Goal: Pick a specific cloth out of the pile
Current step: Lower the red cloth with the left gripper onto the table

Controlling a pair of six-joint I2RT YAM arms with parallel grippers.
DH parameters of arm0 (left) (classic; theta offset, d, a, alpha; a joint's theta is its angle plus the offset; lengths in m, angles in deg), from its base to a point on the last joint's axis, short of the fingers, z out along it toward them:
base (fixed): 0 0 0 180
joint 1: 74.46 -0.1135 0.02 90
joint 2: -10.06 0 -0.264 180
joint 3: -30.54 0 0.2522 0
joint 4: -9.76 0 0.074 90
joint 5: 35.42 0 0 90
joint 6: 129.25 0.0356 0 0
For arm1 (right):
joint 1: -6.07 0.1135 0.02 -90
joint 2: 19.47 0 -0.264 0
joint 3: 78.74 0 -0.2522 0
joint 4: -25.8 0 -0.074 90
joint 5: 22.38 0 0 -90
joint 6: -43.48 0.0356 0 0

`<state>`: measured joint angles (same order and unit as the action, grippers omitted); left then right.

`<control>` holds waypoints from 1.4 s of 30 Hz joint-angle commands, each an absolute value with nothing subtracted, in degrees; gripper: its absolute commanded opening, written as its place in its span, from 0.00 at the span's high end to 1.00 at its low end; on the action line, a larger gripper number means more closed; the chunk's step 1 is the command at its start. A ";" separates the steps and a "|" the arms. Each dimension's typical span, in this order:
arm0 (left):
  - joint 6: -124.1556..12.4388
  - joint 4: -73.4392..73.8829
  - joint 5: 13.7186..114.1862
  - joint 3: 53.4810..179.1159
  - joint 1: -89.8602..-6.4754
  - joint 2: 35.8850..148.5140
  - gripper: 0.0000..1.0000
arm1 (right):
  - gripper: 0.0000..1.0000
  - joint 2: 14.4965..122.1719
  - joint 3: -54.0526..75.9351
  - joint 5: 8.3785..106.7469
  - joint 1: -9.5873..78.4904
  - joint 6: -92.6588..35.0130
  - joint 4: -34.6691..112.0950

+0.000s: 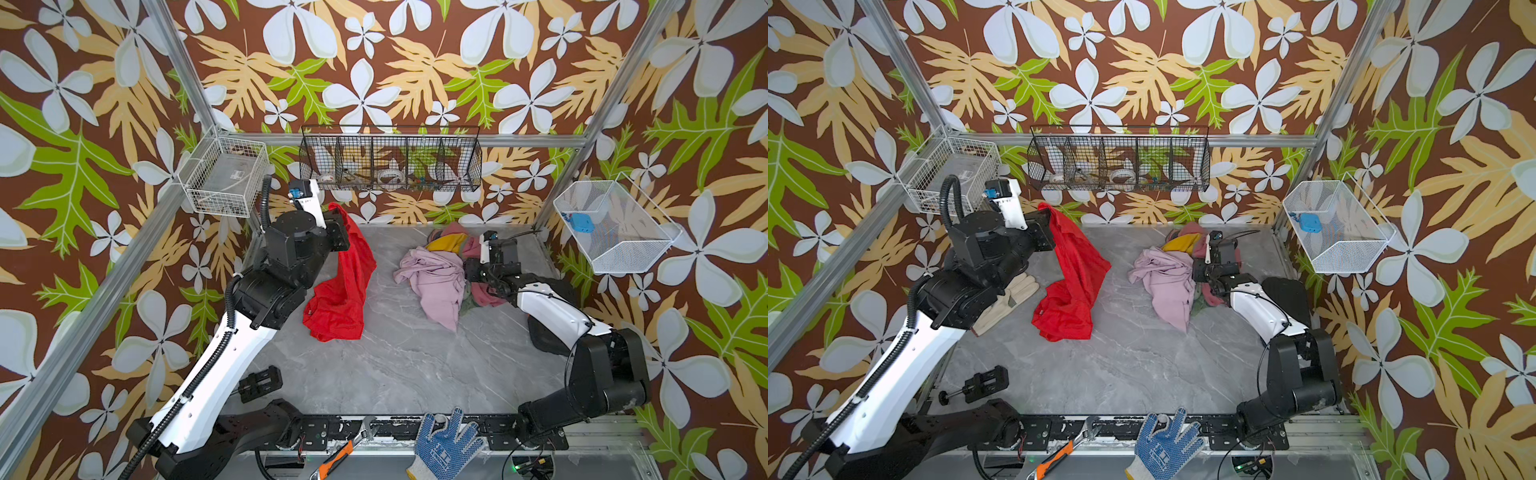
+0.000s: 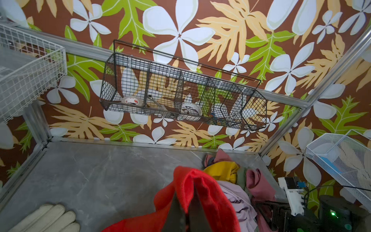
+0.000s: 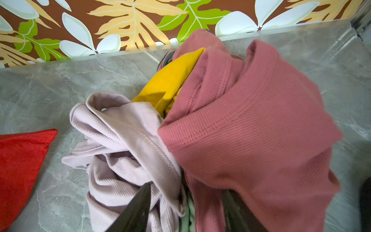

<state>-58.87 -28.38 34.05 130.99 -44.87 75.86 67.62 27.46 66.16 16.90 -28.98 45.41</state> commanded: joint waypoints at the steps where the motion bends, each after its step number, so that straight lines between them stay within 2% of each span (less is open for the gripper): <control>1: -62.89 -24.74 35.51 126.90 -48.09 72.71 1.00 | 0.43 67.28 27.10 66.39 16.89 -29.21 45.54; 6: -64.86 -26.61 35.53 120.33 -52.56 68.67 1.00 | 0.43 66.43 27.20 66.20 16.88 -28.87 45.63; 14: -65.82 -29.99 34.87 113.12 -52.75 67.12 1.00 | 0.44 64.23 27.20 66.47 16.88 -29.26 46.41; 22: -66.83 -31.66 38.93 104.17 -52.65 69.02 1.00 | 0.45 63.91 27.39 66.38 17.05 -29.22 46.59; 31: -67.73 -26.66 44.63 98.38 -49.76 75.90 1.00 | 0.45 64.60 26.59 66.29 18.10 -29.03 46.94; 42: -65.12 -19.08 49.36 100.53 -49.41 89.25 1.00 | 0.45 63.12 28.14 66.89 19.29 -29.46 47.77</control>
<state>-66.08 -23.24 47.77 99.39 -49.49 87.22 63.88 27.81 66.18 19.19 -28.98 47.38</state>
